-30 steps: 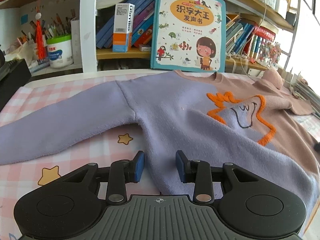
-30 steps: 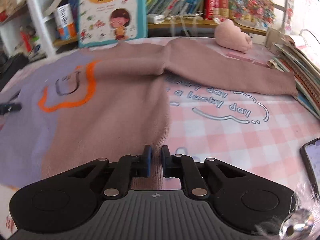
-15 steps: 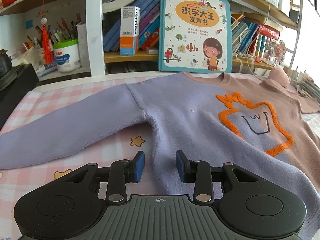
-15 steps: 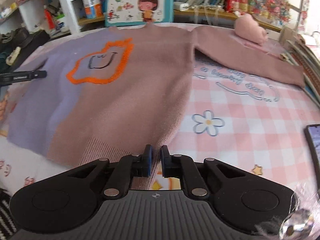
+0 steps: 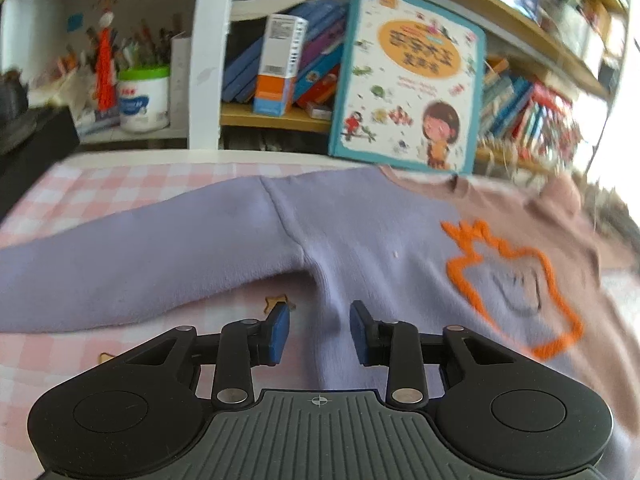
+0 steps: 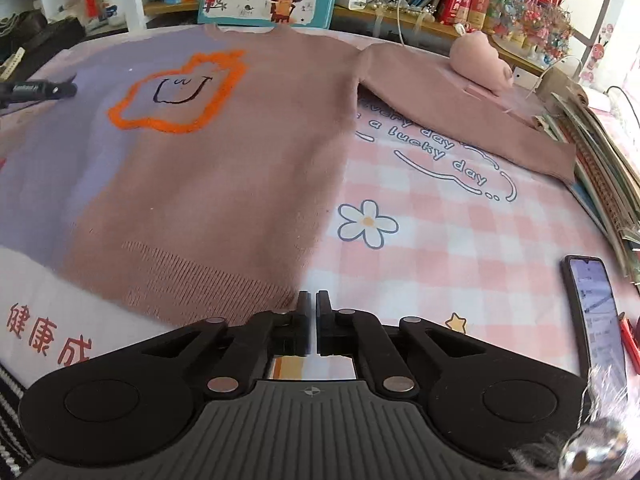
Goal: Fold clothes
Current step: 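Pinch the lavender body with the left tool while the right tool pinches the pink hem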
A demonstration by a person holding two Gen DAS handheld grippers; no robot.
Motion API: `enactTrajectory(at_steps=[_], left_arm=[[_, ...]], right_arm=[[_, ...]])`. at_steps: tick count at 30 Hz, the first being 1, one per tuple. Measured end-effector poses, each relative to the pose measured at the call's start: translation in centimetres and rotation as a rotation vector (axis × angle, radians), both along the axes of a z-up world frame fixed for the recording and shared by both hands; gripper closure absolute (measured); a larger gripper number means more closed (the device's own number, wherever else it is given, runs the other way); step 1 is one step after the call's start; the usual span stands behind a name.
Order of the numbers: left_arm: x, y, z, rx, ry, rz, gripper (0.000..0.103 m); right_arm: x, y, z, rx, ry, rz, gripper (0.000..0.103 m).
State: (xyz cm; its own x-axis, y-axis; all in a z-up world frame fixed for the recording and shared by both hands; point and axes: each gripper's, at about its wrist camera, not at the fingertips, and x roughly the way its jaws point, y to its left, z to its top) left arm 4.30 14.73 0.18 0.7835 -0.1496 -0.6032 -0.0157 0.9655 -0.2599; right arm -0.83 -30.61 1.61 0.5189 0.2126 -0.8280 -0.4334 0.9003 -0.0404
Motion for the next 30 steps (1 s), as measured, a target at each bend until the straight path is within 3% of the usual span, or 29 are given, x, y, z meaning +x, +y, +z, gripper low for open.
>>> enactTrajectory(at_steps=[3,4,6,9,16,20,30], left_arm=[[1.3,1.3,-0.5,-0.132,0.015,0.04,0.071],[1.7,1.4,-0.7,-0.143,0.02,0.048,0.074],[2.3,1.4,-1.1,-0.151,0.015,0.057,0.075],[2.7,1.2,-1.5,-0.139,0.008,0.045,0.096],[2.7,0.4,-1.0,0.044,0.0,0.07,0.095],[2.3,-0.6,-0.7,0.104,0.008,0.057,0.094],[-2.0,-0.6,-0.3,0.097,0.032,0.03,0.091]], right_arm=[[0.6,-0.7,1.0,0.055,-0.044,-0.046,0.089],[1.1,-0.9,1.1,0.084,-0.056,-0.066,0.078],[2.3,-0.7,0.7,0.142,-0.064,-0.106,0.07],[4.1,-0.5,0.0,0.215,-0.075,-0.161,0.07],[5.1,1.2,-1.8,0.211,-0.092,-0.15,0.075],[4.8,1.8,-1.9,0.211,-0.105,-0.125,0.087],[4.3,2.7,-1.9,0.146,-0.142,-0.093,0.087]])
